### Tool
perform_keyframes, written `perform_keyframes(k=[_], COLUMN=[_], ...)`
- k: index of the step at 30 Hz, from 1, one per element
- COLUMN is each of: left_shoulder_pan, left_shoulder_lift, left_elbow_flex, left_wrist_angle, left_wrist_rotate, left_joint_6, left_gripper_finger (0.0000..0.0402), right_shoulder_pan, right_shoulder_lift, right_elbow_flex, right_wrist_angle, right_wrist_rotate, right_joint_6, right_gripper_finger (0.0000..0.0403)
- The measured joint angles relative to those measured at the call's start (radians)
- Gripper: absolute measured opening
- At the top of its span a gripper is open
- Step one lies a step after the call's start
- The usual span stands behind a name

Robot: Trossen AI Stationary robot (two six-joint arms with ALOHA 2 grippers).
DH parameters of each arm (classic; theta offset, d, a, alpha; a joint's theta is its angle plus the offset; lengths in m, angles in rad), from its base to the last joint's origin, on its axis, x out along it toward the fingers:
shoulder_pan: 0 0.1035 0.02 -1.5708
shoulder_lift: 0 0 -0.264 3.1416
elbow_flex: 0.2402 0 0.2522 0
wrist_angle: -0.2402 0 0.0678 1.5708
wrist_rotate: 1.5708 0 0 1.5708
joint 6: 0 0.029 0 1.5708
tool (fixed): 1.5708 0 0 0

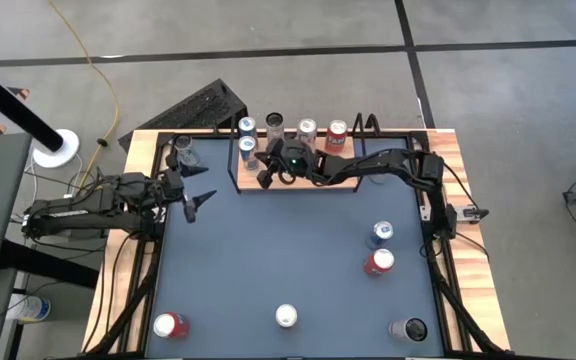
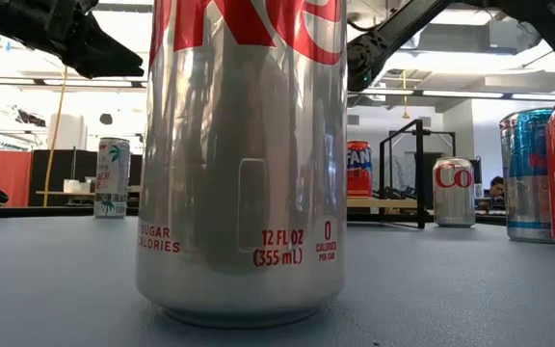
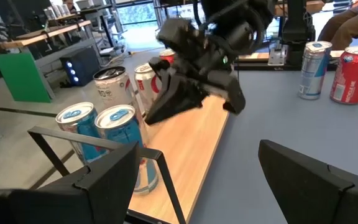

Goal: Place canned beverage on shelf
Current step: Put the bottom blue soda can onto the shelf aligned with the other blue soda can, then put the top pink and white soda can onto the shelf aligned with the other pink and white soda can

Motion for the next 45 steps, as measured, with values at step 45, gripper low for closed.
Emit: perform_keyframes(k=[45], left_shoulder_pan=[0.016], left_shoulder_lift=[0.032], left_elbow_flex=[0.023], left_wrist_angle=[0.028], left_wrist_rotate=[-0.357], left_joint_6=[-0.089], left_gripper_finger=[0.0318], right_shoulder_pan=[0.097], right_shoulder_lift=[-0.389], right_elbow_flex=[0.037], right_wrist_angle=[-0.449], right_wrist_rotate=[0.026], right_joint_6=[-0.259], right_gripper_finger=[0.0])
